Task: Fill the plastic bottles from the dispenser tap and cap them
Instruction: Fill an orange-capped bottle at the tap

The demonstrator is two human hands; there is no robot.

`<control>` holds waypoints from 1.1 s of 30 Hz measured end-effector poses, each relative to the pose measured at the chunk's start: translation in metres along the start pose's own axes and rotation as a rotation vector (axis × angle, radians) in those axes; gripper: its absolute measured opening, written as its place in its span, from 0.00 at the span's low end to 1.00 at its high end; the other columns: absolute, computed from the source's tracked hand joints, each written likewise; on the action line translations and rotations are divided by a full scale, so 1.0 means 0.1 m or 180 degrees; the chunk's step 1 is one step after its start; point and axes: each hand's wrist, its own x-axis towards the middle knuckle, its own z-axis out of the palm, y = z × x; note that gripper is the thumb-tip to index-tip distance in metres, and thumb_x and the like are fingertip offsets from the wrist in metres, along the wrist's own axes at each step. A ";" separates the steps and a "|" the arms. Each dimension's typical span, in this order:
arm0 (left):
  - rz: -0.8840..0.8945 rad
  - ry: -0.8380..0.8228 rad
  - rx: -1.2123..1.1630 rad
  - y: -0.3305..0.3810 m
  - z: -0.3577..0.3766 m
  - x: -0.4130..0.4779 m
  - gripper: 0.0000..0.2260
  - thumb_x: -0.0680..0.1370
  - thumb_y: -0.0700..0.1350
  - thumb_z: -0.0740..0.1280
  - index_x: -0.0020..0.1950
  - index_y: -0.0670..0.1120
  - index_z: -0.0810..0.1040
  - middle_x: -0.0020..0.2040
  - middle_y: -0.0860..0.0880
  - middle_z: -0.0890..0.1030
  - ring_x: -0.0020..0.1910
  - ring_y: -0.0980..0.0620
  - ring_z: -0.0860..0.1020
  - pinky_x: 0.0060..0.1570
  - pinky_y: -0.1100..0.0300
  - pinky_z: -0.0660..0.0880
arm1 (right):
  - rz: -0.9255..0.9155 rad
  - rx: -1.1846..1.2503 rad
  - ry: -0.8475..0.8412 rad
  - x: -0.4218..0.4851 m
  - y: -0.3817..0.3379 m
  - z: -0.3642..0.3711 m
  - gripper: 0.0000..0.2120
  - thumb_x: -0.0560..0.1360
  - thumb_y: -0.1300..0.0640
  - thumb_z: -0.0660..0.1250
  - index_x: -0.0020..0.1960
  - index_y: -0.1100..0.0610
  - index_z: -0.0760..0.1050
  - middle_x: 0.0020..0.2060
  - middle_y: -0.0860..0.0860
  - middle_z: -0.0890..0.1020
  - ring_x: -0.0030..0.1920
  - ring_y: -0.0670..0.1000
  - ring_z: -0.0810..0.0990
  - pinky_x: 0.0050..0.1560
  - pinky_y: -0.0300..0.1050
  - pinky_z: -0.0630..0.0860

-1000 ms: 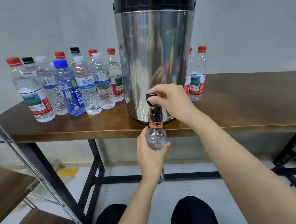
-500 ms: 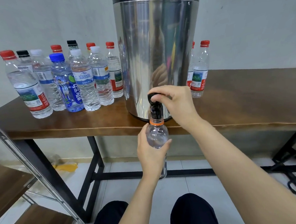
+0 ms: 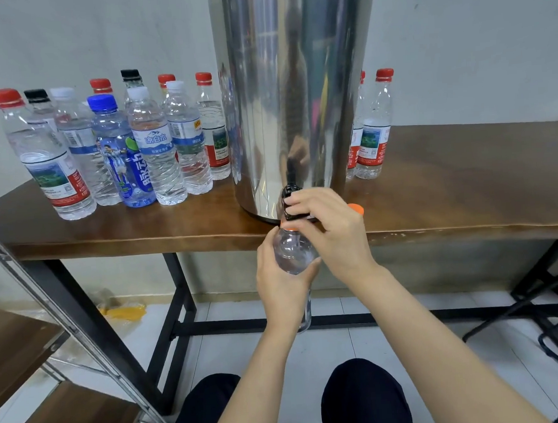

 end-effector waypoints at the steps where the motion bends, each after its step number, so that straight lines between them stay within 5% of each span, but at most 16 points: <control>1: -0.0007 -0.0004 -0.0011 0.01 0.00 0.00 0.34 0.66 0.42 0.81 0.63 0.63 0.68 0.62 0.62 0.75 0.60 0.72 0.71 0.54 0.77 0.67 | 0.0054 -0.0248 -0.0033 0.02 -0.04 0.02 0.12 0.75 0.51 0.72 0.45 0.62 0.81 0.50 0.53 0.82 0.54 0.51 0.78 0.51 0.43 0.77; 5: -0.0010 0.0041 -0.0004 0.02 -0.02 -0.02 0.36 0.66 0.40 0.80 0.65 0.63 0.67 0.60 0.65 0.71 0.58 0.76 0.69 0.51 0.80 0.66 | 0.0527 -0.0804 0.0172 0.01 -0.13 0.07 0.18 0.71 0.41 0.72 0.43 0.57 0.78 0.49 0.50 0.77 0.52 0.50 0.72 0.43 0.44 0.74; 12: 0.0026 0.0089 0.0024 0.01 -0.02 0.00 0.34 0.66 0.41 0.80 0.68 0.57 0.70 0.58 0.64 0.72 0.56 0.78 0.69 0.49 0.81 0.65 | 0.0636 -0.1358 0.0244 0.04 -0.25 0.07 0.15 0.73 0.40 0.69 0.40 0.51 0.75 0.41 0.42 0.78 0.51 0.49 0.74 0.53 0.47 0.67; 20: 0.0186 0.0128 0.0301 -0.07 -0.02 0.00 0.39 0.66 0.47 0.81 0.74 0.55 0.67 0.67 0.60 0.72 0.66 0.61 0.71 0.61 0.71 0.66 | 0.1121 0.0010 -0.0478 0.10 0.06 -0.24 0.12 0.75 0.41 0.64 0.56 0.42 0.74 0.50 0.35 0.77 0.55 0.43 0.72 0.61 0.54 0.69; 24: 0.0378 0.0176 0.0412 -0.05 -0.04 -0.02 0.38 0.67 0.46 0.80 0.73 0.55 0.67 0.68 0.60 0.72 0.68 0.59 0.70 0.61 0.65 0.70 | 0.1058 0.0244 -0.0023 -0.01 0.08 -0.08 0.07 0.77 0.46 0.65 0.50 0.48 0.77 0.52 0.34 0.78 0.51 0.43 0.74 0.56 0.57 0.73; 33: 0.0530 0.0146 0.0455 -0.02 -0.01 -0.04 0.36 0.68 0.45 0.80 0.73 0.54 0.68 0.68 0.60 0.71 0.69 0.58 0.71 0.59 0.70 0.70 | 0.0896 0.0372 0.0414 -0.09 0.15 0.09 0.09 0.78 0.51 0.66 0.48 0.56 0.79 0.53 0.45 0.83 0.48 0.49 0.76 0.48 0.60 0.75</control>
